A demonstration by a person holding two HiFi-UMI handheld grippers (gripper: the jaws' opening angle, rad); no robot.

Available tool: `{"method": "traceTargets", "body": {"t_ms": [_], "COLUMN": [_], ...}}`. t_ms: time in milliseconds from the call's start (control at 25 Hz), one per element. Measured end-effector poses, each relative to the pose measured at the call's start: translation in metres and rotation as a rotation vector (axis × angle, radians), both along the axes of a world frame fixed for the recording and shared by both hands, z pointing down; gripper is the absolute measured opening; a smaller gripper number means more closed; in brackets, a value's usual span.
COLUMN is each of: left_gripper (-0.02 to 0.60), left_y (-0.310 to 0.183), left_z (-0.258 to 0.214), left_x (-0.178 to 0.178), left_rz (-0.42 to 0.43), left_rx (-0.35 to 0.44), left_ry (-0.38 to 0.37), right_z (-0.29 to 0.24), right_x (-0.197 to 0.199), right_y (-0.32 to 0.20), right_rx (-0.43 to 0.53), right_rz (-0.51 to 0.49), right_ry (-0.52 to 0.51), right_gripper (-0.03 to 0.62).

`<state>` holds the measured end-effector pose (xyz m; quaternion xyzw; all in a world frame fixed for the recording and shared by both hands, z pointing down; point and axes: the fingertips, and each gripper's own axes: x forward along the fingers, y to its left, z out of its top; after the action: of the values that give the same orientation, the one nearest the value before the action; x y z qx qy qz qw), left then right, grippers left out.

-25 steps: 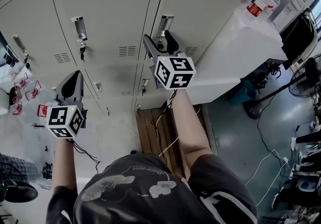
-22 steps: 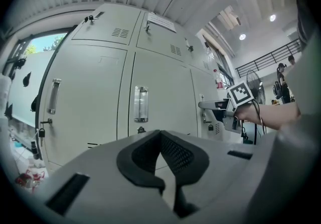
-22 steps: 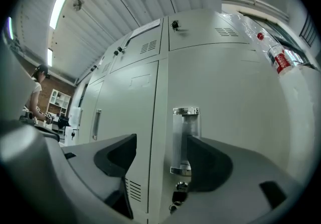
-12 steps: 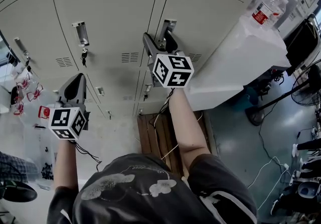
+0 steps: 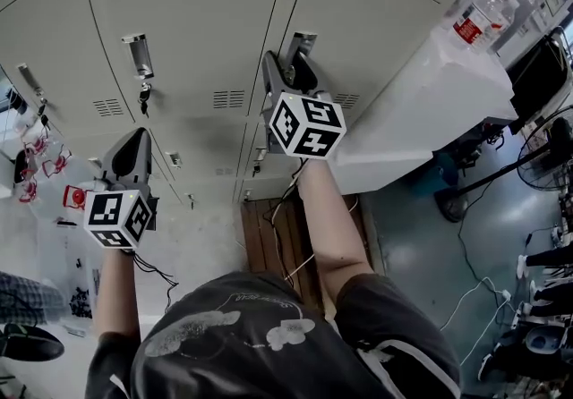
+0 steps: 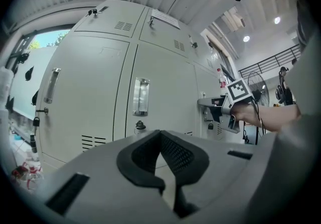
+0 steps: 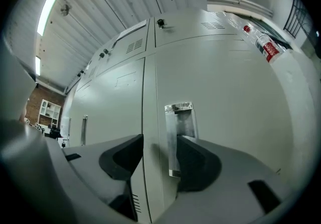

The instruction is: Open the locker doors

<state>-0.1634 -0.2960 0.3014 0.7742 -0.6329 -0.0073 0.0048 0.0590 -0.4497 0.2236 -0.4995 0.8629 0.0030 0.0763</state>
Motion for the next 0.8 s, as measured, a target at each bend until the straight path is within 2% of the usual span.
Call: {"method": "traceTargets", "body": {"t_ms": [320, 520, 800], "left_gripper": [0.009, 0.009, 0.009], "left_y": [0.011, 0.02, 0.036], "left_z": [0.009, 0.008, 0.012], "left_x": [0.004, 0.009, 0.025], "left_rz": [0.082, 0.161, 0.232], "left_rx": [-0.01, -0.017, -0.029], "left_ry": [0.025, 0.021, 0.025], "right_z": [0.0, 0.001, 0.0], "right_x": [0.012, 0.031, 0.045], "right_y": [0.029, 0.047, 0.069], "right_rx": [-0.028, -0.077, -0.113], "right_rz": [0.131, 0.237, 0.207], "right_ry": [-0.01, -0.003, -0.02], "right_gripper": [0.222, 0.144, 0.147]}}
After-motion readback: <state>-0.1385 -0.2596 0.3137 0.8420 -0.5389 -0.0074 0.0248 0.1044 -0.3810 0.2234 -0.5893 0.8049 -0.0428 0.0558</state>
